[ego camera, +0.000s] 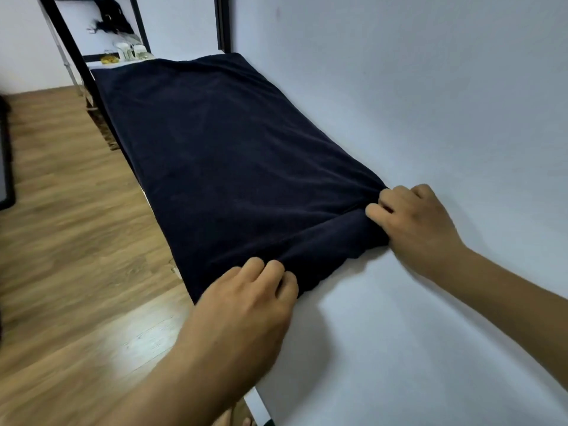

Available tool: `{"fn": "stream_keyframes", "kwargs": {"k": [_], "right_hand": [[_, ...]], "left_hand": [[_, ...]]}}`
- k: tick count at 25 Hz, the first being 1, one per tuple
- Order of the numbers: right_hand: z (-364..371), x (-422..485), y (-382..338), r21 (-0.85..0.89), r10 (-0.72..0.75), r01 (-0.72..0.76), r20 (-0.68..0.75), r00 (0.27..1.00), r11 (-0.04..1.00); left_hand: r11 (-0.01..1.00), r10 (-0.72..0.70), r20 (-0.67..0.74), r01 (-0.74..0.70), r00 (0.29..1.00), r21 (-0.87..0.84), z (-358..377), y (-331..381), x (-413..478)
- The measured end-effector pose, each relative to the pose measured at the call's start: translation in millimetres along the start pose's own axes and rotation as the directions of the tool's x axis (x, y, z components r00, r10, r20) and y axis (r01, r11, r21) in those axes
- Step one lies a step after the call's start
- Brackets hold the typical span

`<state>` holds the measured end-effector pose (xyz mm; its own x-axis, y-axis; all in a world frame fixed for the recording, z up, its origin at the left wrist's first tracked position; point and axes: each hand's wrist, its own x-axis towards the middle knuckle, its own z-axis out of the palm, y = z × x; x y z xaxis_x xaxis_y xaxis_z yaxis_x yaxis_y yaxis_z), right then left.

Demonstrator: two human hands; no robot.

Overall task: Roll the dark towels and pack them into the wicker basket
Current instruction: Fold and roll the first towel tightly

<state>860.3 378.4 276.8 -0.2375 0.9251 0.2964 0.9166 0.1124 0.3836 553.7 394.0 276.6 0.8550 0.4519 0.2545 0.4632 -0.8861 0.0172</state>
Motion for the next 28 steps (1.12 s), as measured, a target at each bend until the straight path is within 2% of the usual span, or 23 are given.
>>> {"fn": "stream_keyframes", "kwargs": {"k": [2, 5, 8, 10, 12, 13, 14, 15, 17, 18, 20, 22, 23, 24, 25, 26, 28], "right_hand": [[-3.2, -15.9, -5.3, -0.001, 0.020, -0.020, 0.055, 0.998, 1.000], [-9.2, -38.2, -26.0, -0.001, 0.076, -0.076, 0.093, 0.993, 0.997], [-9.1, -39.2, -47.5, 0.255, -0.016, -0.002, 0.069, 0.997, 0.967], [-7.2, -26.1, -46.0, 0.408, -0.021, 0.003, 0.040, 0.999, 0.913], [-1.6, -10.2, -34.5, 0.482, -0.031, 0.024, 0.008, 0.999, 0.876], [1.6, -2.9, -29.0, 0.510, -0.039, 0.031, 0.005, 0.999, 0.859], [2.0, 4.2, -24.5, 0.552, -0.038, 0.013, 0.034, 0.999, 0.834], [-0.4, 10.3, -19.6, 0.597, -0.021, -0.040, 0.095, 0.995, 0.801], [-10.1, 21.0, -7.7, 0.684, -0.008, -0.181, 0.263, 0.965, 0.707], [-14.0, 25.0, -0.8, 0.719, -0.034, -0.245, 0.350, 0.936, 0.650], [-20.3, 34.2, 10.7, 0.743, -0.104, -0.314, 0.456, 0.884, 0.591], [-20.8, 49.7, 15.3, 0.740, -0.161, -0.317, 0.495, 0.854, 0.594], [-19.8, 57.4, 15.0, 0.735, -0.191, -0.303, 0.505, 0.842, 0.606], [-18.8, 64.7, 14.0, 0.731, -0.218, -0.296, 0.518, 0.827, 0.614], [-16.4, 70.6, 13.9, 0.725, -0.233, -0.296, 0.532, 0.814, 0.622], [-14.3, 75.3, 14.3, 0.720, -0.235, -0.309, 0.547, 0.803, 0.621], [-13.0, 82.6, 16.2, 0.713, -0.243, -0.327, 0.571, 0.784, 0.620]], "left_hand": [[0.986, -0.155, 0.021, 0.153, 0.988, 0.072, 11.6, 21.3, -3.5], [0.942, -0.276, 0.118, 0.243, 0.954, 0.232, 17.5, 38.6, 3.5], [0.940, -0.299, 0.080, 0.279, 0.951, 0.194, 16.7, 31.5, 9.3], [0.957, -0.281, 0.082, 0.273, 0.956, 0.099, 12.2, 17.8, 9.8], [0.959, -0.279, 0.168, 0.284, 0.946, -0.007, -2.5, 5.2, 17.9], [0.953, -0.293, 0.227, 0.302, 0.929, -0.008, -11.0, -2.6, 24.7], [0.938, -0.319, 0.269, 0.344, 0.909, -0.050, -17.5, -12.7, 30.0], [0.901, -0.356, 0.296, 0.409, 0.887, -0.142, -20.5, -24.3, 33.5], [0.730, -0.365, 0.451, 0.551, 0.815, -0.405, -29.8, -45.8, 35.8], [0.649, -0.343, 0.468, 0.566, 0.814, -0.509, -33.2, -52.5, 33.8], [0.582, -0.316, 0.457, 0.550, 0.831, -0.599, -31.6, -60.4, 29.1], [0.614, -0.385, 0.397, 0.553, 0.833, -0.564, -27.8, -63.2, 28.6], [0.698, -0.424, 0.314, 0.527, 0.850, -0.485, -27.3, -62.4, 28.2], [0.809, -0.443, 0.173, 0.475, 0.880, -0.346, -27.1, -60.1, 29.4], [0.898, -0.407, 0.013, 0.402, 0.914, -0.177, -26.0, -53.5, 30.2], [0.941, -0.338, -0.121, 0.336, 0.933, -0.039, -23.4, -40.2, 29.8], [0.968, -0.234, -0.204, 0.248, 0.951, 0.046, -6.6, -6.0, 23.3]]}}
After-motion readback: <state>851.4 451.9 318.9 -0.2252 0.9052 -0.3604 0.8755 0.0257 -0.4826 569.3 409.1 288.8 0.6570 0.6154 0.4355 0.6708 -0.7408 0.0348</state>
